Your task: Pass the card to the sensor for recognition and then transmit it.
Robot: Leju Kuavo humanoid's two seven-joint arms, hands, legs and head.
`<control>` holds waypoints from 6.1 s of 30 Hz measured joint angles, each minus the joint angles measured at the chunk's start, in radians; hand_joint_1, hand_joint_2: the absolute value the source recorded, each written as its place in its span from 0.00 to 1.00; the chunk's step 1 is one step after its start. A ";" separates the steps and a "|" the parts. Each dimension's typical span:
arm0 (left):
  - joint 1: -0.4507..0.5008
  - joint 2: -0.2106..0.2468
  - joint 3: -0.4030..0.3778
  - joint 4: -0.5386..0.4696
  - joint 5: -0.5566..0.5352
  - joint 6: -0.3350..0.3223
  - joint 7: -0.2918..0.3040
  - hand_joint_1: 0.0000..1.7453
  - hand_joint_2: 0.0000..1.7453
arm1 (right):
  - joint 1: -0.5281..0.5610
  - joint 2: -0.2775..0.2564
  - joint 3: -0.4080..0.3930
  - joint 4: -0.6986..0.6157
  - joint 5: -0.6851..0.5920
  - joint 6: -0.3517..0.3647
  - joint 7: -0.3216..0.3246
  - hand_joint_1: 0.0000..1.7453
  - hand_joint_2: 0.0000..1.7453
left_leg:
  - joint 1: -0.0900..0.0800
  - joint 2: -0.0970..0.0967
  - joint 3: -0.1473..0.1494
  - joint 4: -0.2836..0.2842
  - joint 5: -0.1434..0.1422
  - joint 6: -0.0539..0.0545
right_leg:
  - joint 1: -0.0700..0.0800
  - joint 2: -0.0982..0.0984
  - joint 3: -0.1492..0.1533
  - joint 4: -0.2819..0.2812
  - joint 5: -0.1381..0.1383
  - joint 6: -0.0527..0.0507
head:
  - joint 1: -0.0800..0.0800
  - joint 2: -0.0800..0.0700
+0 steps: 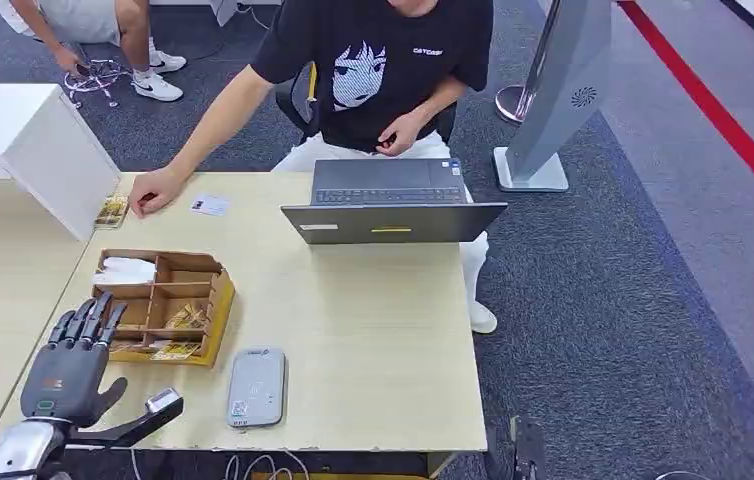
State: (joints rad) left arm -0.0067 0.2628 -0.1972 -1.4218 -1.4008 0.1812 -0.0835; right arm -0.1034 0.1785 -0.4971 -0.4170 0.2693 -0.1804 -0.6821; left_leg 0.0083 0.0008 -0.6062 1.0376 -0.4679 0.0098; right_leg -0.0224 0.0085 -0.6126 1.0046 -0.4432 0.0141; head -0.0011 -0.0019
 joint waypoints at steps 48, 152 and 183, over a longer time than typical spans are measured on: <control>0.010 0.002 0.074 0.032 -0.056 0.036 0.009 0.00 1.00 | 0.000 0.005 0.023 -0.001 -0.018 0.011 0.001 0.00 1.00 | 0.000 0.000 0.000 0.000 0.000 0.000 | 0.000 0.000 0.000 0.000 0.000 0.000 | 0.000 0.000; -0.185 0.016 0.074 -0.042 0.083 -0.024 -0.001 1.00 1.00 | -0.005 0.002 0.074 -0.001 -0.037 0.002 0.006 0.00 1.00 | 0.000 0.000 -0.001 0.000 0.001 0.001 | 0.000 -0.001 0.000 0.000 0.001 -0.001 | 0.000 0.000; -0.376 0.079 0.139 -0.023 0.182 -0.150 0.060 1.00 1.00 | -0.009 0.000 0.097 -0.001 -0.033 0.008 0.020 0.00 1.00 | 0.001 0.002 -0.001 0.000 0.002 0.000 | 0.001 0.001 -0.002 0.000 0.002 -0.003 | 0.000 0.000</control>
State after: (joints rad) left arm -0.3824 0.3414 -0.0580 -1.4450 -1.2192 0.0313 -0.0240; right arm -0.1119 0.1789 -0.4002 -0.4177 0.2365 -0.1720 -0.6623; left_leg 0.0095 0.0028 -0.6067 1.0377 -0.4662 0.0097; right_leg -0.0215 0.0095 -0.6146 1.0048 -0.4412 0.0114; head -0.0015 -0.0019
